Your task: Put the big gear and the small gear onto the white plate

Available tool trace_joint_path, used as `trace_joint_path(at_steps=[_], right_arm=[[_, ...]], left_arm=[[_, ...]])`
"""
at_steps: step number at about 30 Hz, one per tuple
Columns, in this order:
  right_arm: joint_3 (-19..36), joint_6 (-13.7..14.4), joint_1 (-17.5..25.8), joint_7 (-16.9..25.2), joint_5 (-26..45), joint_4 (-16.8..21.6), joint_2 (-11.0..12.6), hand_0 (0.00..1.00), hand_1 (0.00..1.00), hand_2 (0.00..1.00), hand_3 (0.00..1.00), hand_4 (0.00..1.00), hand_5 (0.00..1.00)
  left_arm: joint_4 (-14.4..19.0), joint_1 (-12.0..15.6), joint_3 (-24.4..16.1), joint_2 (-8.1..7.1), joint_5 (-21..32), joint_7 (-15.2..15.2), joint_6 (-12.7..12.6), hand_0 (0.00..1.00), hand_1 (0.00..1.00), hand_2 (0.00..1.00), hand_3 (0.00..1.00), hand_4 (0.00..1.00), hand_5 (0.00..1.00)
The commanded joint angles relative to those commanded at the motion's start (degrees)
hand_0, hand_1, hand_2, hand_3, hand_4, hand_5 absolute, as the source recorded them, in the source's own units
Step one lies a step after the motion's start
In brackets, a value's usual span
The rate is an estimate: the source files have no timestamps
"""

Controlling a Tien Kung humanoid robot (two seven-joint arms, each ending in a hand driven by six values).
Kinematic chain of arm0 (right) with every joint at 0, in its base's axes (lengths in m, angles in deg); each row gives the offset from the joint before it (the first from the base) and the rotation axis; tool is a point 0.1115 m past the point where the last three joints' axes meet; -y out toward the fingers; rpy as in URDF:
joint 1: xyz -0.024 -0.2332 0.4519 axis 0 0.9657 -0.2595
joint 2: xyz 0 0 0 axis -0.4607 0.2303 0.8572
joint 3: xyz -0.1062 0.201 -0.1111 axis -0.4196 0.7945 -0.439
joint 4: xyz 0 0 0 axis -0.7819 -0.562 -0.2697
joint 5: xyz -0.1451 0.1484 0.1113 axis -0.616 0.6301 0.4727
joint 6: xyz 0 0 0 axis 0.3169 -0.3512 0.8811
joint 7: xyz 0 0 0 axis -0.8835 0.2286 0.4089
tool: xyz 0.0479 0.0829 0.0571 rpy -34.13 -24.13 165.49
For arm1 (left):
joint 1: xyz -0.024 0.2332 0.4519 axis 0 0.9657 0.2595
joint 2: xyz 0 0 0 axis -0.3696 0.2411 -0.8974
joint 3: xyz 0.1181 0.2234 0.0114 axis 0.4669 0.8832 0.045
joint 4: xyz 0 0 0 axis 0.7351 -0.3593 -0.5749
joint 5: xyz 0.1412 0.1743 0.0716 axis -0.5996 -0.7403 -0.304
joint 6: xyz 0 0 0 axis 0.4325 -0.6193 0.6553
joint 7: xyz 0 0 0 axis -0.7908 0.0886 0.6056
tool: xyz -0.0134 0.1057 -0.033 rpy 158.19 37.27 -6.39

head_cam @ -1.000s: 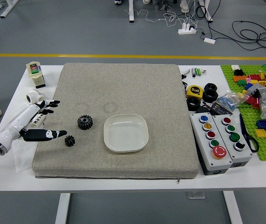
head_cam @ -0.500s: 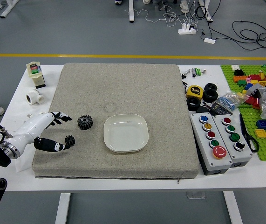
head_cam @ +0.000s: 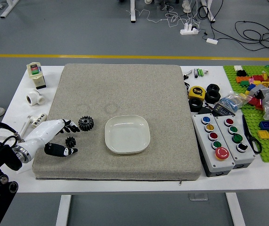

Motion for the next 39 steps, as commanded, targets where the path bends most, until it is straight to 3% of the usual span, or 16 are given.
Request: trace_joint_path(at_steps=[4,5,9,10,16,17,22,23,25,33,39], right_arm=[[0.0,0.0,0.2,0.0,-0.2,0.0,0.0,0.664,0.671,0.752,0.569,0.760,0.615],[0.0,0.0,0.2,0.0,-0.2,0.0,0.0,0.664,0.672,0.752,0.569,0.761,0.615],[0.0,0.0,0.3,-0.1,-0.3,0.0,-0.1,0.664,0.672,0.752,0.569,0.761,0.615],[0.0,0.0,0.3,-0.1,-0.3,0.0,-0.1,0.663,0.672,0.752,0.568,0.761,0.616],[0.1,0.0,0.4,0.0,-0.4,0.0,-0.1,0.663,0.672,0.752,0.568,0.761,0.616],[0.0,0.0,0.5,0.0,-0.3,0.0,-0.1,0.664,0.672,0.752,0.569,0.761,0.616],[-0.1,0.0,0.4,0.0,0.0,0.0,-0.1,0.664,0.672,0.752,0.569,0.761,0.616],[-0.1,0.0,0.4,0.0,0.0,0.0,-0.1,0.663,0.671,0.753,0.568,0.762,0.616],[-0.1,0.0,0.4,0.0,0.1,0.0,-0.1,0.663,0.671,0.753,0.568,0.762,0.616],[-0.1,0.0,0.1,0.0,0.3,0.0,0.0,0.663,0.672,0.753,0.568,0.762,0.616],[-0.4,0.1,-0.2,0.0,0.6,0.0,0.0,0.664,0.671,0.753,0.568,0.762,0.616]], left_arm=[[-0.8,0.0,0.1,-0.03,0.0,-0.2,0.1,0.421,0.507,0.540,0.564,0.613,0.048],[-1.0,0.0,0.1,-0.09,0.0,-0.3,0.2,0.366,0.466,0.511,0.547,0.438,0.002],[-1.4,-0.1,0.2,-0.24,0.0,-0.7,0.5,0.366,0.466,0.511,0.547,0.438,0.002],[-1.4,-0.1,0.3,-0.26,0.0,-0.7,0.5,0.299,0.404,0.452,0.512,0.206,0.002],[-1.1,0.0,0.4,-0.46,0.0,-1.0,1.0,0.299,0.404,0.452,0.512,0.206,0.002],[-1.0,0.0,0.4,-0.48,0.0,-1.0,1.1,0.285,0.364,0.421,0.483,0.108,0.002],[0.4,-0.2,0.9,-0.79,0.0,-1.0,1.0,0.285,0.364,0.421,0.483,0.108,0.002],[0.8,-0.3,1.1,-0.88,0.0,-1.1,0.8,0.282,0.348,0.410,0.469,0.049,0.002],[1.8,-0.4,1.5,-1.02,0.0,-1.1,0.4,0.282,0.348,0.410,0.469,0.049,0.002],[6.5,-3.7,6.3,-1.06,0.0,-0.9,-4.0,0.283,0.346,0.409,0.468,0.019,0.002],[5.4,-7.6,12.0,-0.09,0.0,-0.3,-9.3,0.286,0.354,0.418,0.476,0.036,0.002]])
